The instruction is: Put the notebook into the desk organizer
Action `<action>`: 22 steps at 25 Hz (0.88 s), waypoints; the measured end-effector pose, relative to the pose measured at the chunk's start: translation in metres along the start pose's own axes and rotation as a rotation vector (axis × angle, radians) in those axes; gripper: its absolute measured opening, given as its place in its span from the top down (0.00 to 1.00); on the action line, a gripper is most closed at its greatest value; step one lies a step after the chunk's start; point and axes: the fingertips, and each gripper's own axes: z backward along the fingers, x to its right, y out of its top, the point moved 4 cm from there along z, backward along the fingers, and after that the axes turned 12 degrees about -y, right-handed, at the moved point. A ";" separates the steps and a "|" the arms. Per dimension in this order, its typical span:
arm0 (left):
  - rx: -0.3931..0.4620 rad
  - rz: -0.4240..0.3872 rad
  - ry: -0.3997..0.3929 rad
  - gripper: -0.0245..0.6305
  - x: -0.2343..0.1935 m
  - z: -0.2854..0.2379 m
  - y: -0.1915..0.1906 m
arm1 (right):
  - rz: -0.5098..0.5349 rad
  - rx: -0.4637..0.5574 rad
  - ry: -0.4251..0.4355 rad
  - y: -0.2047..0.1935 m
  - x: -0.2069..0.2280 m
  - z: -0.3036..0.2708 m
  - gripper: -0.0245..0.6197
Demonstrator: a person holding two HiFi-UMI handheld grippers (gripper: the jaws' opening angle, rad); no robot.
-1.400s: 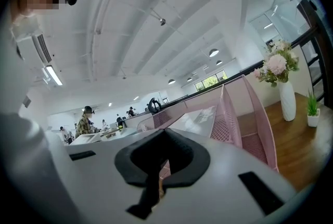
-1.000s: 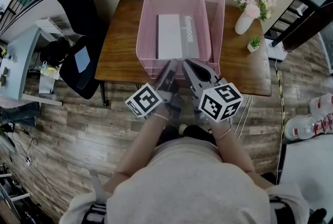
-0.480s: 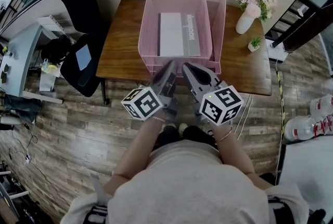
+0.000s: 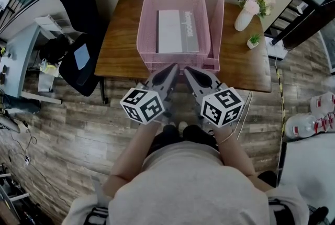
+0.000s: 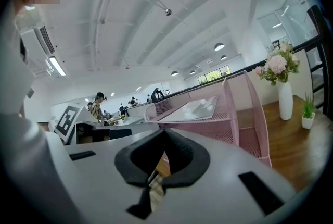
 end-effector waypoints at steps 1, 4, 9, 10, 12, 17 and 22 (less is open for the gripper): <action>-0.030 -0.026 0.004 0.94 0.002 -0.001 -0.002 | 0.002 -0.002 -0.002 -0.001 -0.001 0.001 0.95; -0.120 -0.087 0.032 0.95 0.004 -0.001 -0.007 | 0.005 -0.011 -0.006 -0.005 -0.004 0.003 0.95; -0.245 -0.123 0.076 0.95 0.004 0.002 -0.018 | 0.022 -0.017 -0.017 -0.008 -0.004 0.006 0.95; -0.270 -0.151 0.085 0.95 0.005 0.003 -0.019 | 0.025 -0.021 -0.018 -0.010 -0.004 0.006 0.95; -0.303 -0.200 0.093 0.95 0.007 0.005 -0.021 | 0.044 -0.029 -0.014 -0.013 -0.004 0.006 0.95; -0.327 -0.259 0.069 0.95 0.013 0.008 -0.024 | 0.089 -0.061 -0.005 -0.025 -0.005 0.005 0.95; -0.350 -0.301 0.027 0.95 0.019 0.011 -0.030 | 0.093 -0.096 0.005 -0.035 -0.005 0.005 0.95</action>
